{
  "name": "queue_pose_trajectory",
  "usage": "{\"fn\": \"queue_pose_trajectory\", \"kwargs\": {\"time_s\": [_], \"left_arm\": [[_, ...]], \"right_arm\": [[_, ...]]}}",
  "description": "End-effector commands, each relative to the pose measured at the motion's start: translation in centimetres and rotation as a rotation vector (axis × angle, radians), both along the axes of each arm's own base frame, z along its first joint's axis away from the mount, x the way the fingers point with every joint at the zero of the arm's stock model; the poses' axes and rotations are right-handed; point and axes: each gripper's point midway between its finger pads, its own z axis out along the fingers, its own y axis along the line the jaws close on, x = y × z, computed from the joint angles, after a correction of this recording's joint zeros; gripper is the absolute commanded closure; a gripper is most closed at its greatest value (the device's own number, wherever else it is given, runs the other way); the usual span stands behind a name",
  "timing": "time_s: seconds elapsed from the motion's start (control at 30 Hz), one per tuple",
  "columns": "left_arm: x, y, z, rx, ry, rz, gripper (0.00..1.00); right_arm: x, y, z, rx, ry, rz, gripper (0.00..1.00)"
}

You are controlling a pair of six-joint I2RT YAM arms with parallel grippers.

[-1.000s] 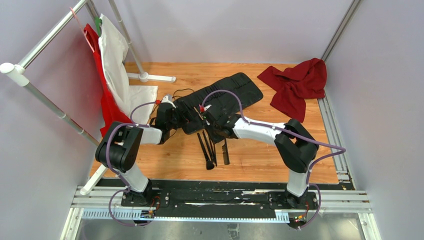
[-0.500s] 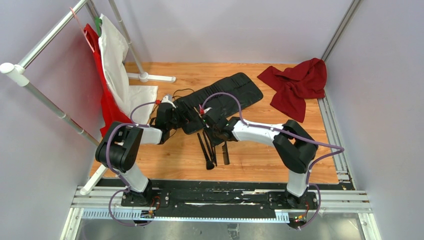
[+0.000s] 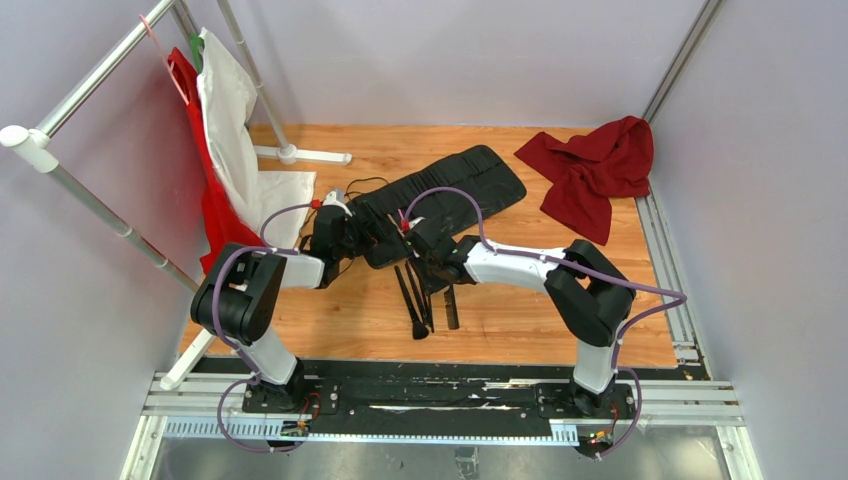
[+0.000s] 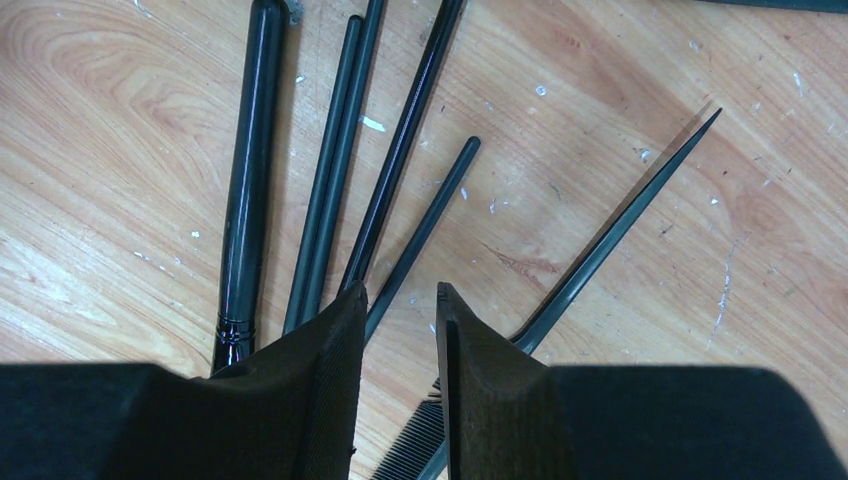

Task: Organize the makeup
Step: Pick up the makeup brush from the center of the board.

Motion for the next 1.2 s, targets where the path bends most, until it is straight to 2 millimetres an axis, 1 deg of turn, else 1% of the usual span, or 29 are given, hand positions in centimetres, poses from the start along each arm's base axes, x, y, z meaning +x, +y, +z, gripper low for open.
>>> {"fn": "queue_pose_trajectory", "kwargs": {"time_s": [0.0,0.47,1.0,1.1,1.17], "left_arm": [[-0.3,-0.3,-0.7,0.007,0.024,-0.014,0.02],[-0.3,-0.3,-0.7,0.007,0.023,-0.014,0.02],[-0.3,-0.3,-0.8,0.010,0.024,-0.013,0.02],[-0.3,-0.3,-0.7,0.009,0.024,-0.014,0.02],[-0.3,-0.3,-0.7,0.009,0.023,-0.012,0.02]], "right_arm": [[-0.8,-0.3,-1.4,-0.032,0.013,-0.006,0.69],[-1.6,-0.7,-2.2,-0.040,0.034,-0.010,0.70],[-3.3,-2.3,-3.0,-0.075,0.064,-0.026,0.72],[-3.5,-2.6,-3.2,-0.090,0.066,-0.032,0.77],[-3.5,-2.7,-3.3,-0.100,0.065,-0.034,0.81]]}}
